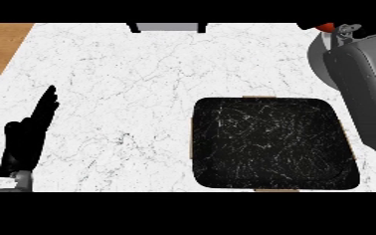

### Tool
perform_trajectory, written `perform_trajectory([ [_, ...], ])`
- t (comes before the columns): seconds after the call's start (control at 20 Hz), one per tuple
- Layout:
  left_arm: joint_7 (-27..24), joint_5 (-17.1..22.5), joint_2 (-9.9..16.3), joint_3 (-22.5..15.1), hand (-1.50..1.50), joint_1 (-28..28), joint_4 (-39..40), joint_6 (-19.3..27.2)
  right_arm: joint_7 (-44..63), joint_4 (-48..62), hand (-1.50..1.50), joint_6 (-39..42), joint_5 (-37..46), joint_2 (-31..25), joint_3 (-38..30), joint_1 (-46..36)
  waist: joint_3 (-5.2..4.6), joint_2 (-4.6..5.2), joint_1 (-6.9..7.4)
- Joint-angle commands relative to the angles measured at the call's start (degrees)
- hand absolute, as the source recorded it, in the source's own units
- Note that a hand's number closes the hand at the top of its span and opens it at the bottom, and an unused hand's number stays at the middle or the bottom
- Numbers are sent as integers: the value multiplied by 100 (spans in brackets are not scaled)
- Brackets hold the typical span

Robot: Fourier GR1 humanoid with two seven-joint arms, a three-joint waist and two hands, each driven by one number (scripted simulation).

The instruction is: Pick the tomato from the tray and place it in the pot

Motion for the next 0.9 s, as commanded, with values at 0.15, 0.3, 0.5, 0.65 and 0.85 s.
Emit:
perform_trajectory([
  [0.15,34,-134,-139,51,0,-196,187,-67,-672,246,150,-614,-103,-495,-772,228,1,14,-3],
  [0.3,-324,29,-14,299,0,-27,316,-303,-1292,915,150,-868,-382,-759,-1202,60,1,27,51],
  [0.5,-449,-240,-323,192,0,-342,967,-136,-1767,1092,150,-911,-472,-1017,-1398,166,-2,27,-9],
  [0.65,82,-127,-60,278,0,-343,221,-327,-2474,2101,150,-1341,-629,-1209,-1740,65,5,44,77],
  [0.85,-45,-196,-189,132,0,-42,28,-336,-3200,3405,150,-1686,-720,-1409,-2026,-341,11,93,231],
])
